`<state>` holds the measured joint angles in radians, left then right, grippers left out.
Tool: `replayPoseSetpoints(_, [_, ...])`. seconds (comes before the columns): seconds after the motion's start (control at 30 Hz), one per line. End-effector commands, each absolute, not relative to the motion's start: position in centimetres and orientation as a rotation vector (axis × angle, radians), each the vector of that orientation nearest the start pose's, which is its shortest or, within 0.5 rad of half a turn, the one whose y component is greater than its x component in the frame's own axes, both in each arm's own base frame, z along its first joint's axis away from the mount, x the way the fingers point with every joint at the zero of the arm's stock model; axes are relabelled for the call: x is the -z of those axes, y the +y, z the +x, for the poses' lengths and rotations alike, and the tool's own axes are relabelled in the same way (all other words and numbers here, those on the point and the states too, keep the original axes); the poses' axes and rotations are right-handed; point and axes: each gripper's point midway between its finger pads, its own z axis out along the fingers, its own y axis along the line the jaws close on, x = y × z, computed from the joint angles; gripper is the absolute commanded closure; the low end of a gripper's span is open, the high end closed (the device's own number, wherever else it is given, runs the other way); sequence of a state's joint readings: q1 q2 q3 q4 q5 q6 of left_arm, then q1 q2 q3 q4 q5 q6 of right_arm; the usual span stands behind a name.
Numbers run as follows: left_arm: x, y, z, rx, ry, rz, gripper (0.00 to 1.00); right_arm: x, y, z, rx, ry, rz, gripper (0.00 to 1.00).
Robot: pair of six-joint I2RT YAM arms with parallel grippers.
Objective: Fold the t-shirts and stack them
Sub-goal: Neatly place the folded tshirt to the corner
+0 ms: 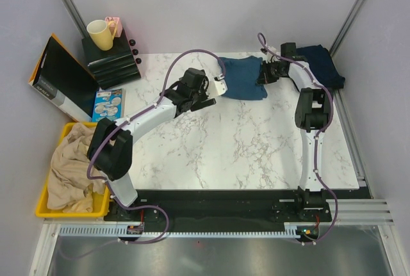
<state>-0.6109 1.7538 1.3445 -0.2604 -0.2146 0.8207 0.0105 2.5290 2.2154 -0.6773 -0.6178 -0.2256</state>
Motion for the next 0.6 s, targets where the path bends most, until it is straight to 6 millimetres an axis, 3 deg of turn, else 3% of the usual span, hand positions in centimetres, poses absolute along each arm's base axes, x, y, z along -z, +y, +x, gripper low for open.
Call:
replayPoseSetpoints(0.0, [-18.2,-21.4,43.2,-0.397,1.75,1.357,0.09,-7.2,7.9,58.4,-0.505,2.309,-0.648,1.0])
replayPoseSetpoints(0.23, [-18.2,-21.4,42.9,-0.389,1.747,1.363,0.09,-4.9,7.9,57.7,-0.528,2.366,-0.608,1.0])
replayPoseSetpoints(0.3, [-18.3,-21.5,43.1,-0.386,1.744,1.362,0.09,-5.2,8.4,57.7,-0.565,2.349,-0.582,1.0])
replayPoseSetpoints(0.37, [-18.4,-21.6,43.1,-0.384,1.743,1.362,0.09,-4.5,8.6,57.5,-0.589,2.366,-0.566,0.85])
replayPoseSetpoints(0.4, [-18.3,-21.6,43.1,-0.383,1.743,1.364,0.09,-4.2,7.2,57.6,-0.589,2.376,-0.53,0.75])
replayPoseSetpoints(0.43, [-18.4,-21.6,43.1,-0.385,1.742,1.369,0.09,-4.1,7.2,57.6,-0.608,2.375,-0.522,0.66])
replayPoseSetpoints(0.57, [-18.6,-21.6,43.0,-0.391,1.725,1.387,0.09,-1.8,7.5,57.2,-0.747,2.403,-0.449,0.53])
